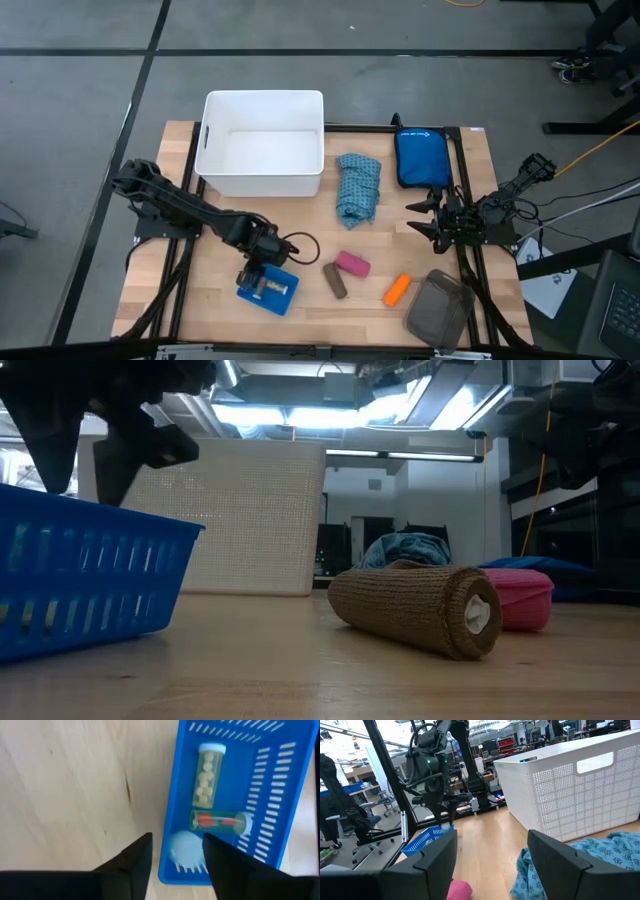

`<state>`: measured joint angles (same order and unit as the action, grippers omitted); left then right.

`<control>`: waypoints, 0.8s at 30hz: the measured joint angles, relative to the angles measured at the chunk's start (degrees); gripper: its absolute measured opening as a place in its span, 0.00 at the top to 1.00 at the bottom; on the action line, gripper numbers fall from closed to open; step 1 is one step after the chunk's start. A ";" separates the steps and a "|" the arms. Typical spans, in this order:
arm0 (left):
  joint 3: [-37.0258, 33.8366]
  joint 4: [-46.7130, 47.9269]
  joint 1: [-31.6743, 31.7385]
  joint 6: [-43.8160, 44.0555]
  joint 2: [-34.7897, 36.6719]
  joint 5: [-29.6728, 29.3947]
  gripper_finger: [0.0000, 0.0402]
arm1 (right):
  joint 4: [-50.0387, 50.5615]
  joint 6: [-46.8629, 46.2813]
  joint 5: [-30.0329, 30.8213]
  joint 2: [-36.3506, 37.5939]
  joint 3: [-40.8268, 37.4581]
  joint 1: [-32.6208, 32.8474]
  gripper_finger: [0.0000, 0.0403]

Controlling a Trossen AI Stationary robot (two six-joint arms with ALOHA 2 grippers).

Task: Pick & Place Medicine items
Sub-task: Put the blue medicine bottle into the blue bin, then put the pink bandage into the black bin

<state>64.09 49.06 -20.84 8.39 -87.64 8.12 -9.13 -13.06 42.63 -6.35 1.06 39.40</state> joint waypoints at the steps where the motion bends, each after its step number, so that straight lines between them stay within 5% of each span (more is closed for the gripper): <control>1: -0.02 -0.32 0.00 -0.09 0.00 0.00 0.54 | 0.00 0.00 0.00 0.00 0.00 0.00 0.39; 11: 1.35 -1.22 -0.02 -1.36 0.00 -0.75 0.43 | -0.03 -0.02 -0.22 0.00 0.00 0.00 0.39; 17: 5.75 -2.52 0.00 -8.89 0.00 -11.59 0.44 | -5.11 -1.39 -3.99 0.00 0.00 0.00 0.39; 20: 5.79 -9.98 0.17 -14.48 0.37 -16.67 0.44 | -8.61 0.77 -6.30 -0.90 0.00 -0.02 0.39; 24: 3.12 -25.50 1.77 -19.65 0.68 -15.72 0.44 | -13.51 3.62 -6.05 -4.38 0.00 -0.82 0.39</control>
<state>67.21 23.56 -19.07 -11.26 -86.96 -7.60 -22.64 -9.44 36.58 -10.73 1.06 38.58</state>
